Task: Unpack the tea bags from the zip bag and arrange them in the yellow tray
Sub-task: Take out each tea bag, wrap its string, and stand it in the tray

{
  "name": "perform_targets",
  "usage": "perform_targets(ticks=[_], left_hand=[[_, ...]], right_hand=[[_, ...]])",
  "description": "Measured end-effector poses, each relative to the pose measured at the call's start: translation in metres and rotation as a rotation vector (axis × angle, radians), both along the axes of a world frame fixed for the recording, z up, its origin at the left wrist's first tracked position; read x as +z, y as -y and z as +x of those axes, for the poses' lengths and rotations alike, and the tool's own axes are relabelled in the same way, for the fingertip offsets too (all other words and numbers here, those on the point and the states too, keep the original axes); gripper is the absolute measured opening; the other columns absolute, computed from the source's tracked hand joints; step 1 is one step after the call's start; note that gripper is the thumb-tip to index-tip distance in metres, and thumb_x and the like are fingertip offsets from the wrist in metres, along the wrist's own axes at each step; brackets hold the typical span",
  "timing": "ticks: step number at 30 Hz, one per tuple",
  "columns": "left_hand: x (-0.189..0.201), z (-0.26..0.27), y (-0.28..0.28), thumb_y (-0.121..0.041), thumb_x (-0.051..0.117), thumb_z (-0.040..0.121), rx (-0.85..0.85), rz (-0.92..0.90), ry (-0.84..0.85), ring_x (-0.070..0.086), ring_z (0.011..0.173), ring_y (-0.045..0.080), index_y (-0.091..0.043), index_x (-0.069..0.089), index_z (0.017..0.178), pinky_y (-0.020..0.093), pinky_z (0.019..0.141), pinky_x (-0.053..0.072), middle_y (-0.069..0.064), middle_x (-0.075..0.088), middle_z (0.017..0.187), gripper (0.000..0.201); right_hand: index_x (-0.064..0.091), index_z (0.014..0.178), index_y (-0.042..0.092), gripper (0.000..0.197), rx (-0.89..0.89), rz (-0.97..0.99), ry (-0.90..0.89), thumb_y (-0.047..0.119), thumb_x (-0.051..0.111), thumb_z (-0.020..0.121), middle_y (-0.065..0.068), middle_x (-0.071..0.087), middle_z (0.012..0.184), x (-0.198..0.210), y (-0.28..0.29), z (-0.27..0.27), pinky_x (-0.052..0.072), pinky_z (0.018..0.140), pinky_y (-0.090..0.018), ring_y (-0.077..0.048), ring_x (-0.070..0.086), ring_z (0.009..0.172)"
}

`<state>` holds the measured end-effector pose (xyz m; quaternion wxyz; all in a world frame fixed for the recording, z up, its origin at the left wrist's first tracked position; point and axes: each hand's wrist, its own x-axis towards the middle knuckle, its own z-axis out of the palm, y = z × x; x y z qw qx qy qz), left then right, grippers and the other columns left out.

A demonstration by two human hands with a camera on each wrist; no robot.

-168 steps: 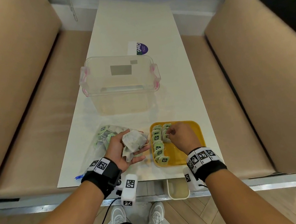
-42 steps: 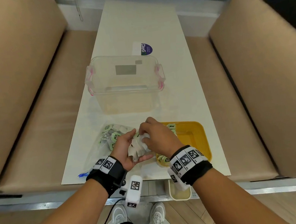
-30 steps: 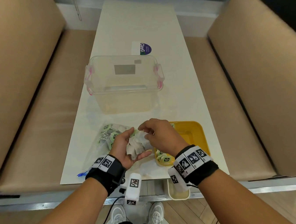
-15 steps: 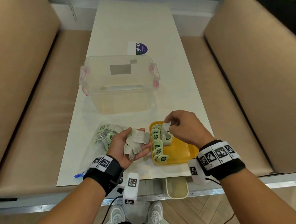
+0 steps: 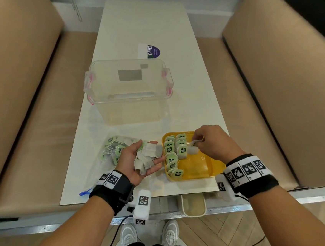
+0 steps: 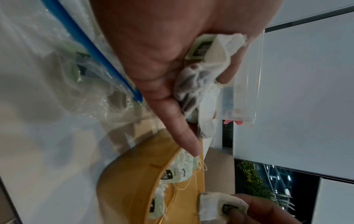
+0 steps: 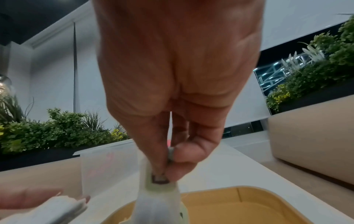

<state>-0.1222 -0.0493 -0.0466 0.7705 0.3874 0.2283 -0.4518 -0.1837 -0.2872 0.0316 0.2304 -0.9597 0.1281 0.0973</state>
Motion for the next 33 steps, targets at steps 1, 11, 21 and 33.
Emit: perform_targets(ticks=[1,11,21,33], left_hand=[[0.0,0.0,0.0,-0.044,0.043,0.101,0.0,-0.002,-0.001,0.072,0.101,0.036,-0.012,0.068,0.12,0.054,0.087,0.053,0.02,0.07,0.121,0.045],[0.0,0.001,-0.002,-0.044,0.043,0.101,-0.009,0.009,0.012,0.069,0.11,0.037,-0.013,0.068,0.121,0.053,0.091,0.052,0.02,0.07,0.122,0.044],[-0.001,-0.001,-0.006,-0.043,0.044,0.101,-0.002,0.015,0.015,0.067,0.112,0.037,-0.012,0.07,0.116,0.056,0.108,0.041,0.021,0.071,0.119,0.043],[-0.004,-0.001,-0.009,-0.044,0.045,0.1,-0.003,-0.004,0.009,0.071,0.105,0.037,-0.013,0.069,0.119,0.054,0.088,0.053,0.02,0.07,0.121,0.043]], right_hand=[[0.073,0.093,0.016,0.014,-0.001,0.006,-0.002,0.01,0.061,0.087,0.002,0.066,0.093,0.0,0.001,0.0,0.037,0.061,-0.014,-0.011,0.055,0.083],[0.076,0.097,0.015,0.021,-0.01,-0.044,-0.066,0.006,0.061,0.085,-0.004,0.072,0.098,-0.011,-0.007,0.005,0.042,0.066,-0.023,-0.017,0.06,0.083],[0.074,0.104,0.016,0.027,-0.004,0.012,-0.143,0.004,0.058,0.086,-0.001,0.071,0.104,-0.045,-0.017,-0.004,0.047,0.075,-0.024,-0.016,0.063,0.094],[0.074,0.098,0.01,0.021,-0.002,-0.021,-0.084,0.005,0.058,0.086,-0.006,0.069,0.097,-0.054,-0.022,-0.002,0.054,0.079,-0.036,-0.023,0.062,0.091]])
